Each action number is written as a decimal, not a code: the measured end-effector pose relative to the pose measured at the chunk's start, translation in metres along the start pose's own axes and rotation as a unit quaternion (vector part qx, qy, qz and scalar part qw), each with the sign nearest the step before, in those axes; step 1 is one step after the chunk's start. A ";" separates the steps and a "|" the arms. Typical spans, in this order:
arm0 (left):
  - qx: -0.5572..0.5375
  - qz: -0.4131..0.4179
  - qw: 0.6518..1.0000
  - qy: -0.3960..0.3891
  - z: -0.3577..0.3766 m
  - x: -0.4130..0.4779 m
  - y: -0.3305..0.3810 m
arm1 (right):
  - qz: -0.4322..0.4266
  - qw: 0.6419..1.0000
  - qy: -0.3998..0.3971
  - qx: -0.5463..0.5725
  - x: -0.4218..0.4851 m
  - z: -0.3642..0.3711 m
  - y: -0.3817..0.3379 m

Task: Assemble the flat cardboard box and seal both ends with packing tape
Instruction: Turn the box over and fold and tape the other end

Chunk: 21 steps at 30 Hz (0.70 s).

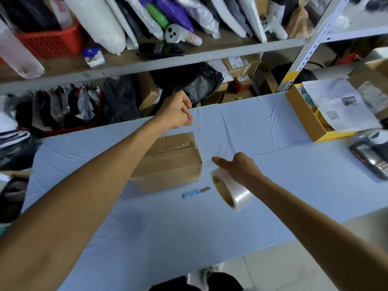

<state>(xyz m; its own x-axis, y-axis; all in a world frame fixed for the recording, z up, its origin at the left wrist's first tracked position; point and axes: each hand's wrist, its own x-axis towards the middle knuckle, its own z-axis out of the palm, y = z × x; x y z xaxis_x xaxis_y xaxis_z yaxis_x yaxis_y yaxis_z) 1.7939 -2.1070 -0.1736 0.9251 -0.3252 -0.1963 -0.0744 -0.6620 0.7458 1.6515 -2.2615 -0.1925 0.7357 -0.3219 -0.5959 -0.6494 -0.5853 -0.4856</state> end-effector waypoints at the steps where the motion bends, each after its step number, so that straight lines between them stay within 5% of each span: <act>1: -0.003 0.002 1.000 -0.010 -0.002 0.002 -0.001 | 0.006 1.000 -0.009 0.010 -0.001 0.003 0.003; 7: -0.009 0.036 0.993 -0.109 -0.002 0.012 -0.014 | 0.030 0.990 0.031 0.136 -0.013 0.035 0.006; 21: 0.015 0.042 0.983 -0.177 0.006 0.043 -0.033 | 0.074 0.988 0.055 0.127 0.000 0.054 -0.005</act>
<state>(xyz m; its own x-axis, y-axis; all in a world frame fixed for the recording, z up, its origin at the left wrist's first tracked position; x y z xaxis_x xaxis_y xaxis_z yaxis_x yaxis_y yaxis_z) 1.8341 -2.1034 -0.2105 0.7273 -0.5914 -0.3482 -0.1618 -0.6409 0.7504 1.6444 -2.2183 -0.2252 0.6360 -0.4772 -0.6065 -0.7688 -0.3242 -0.5512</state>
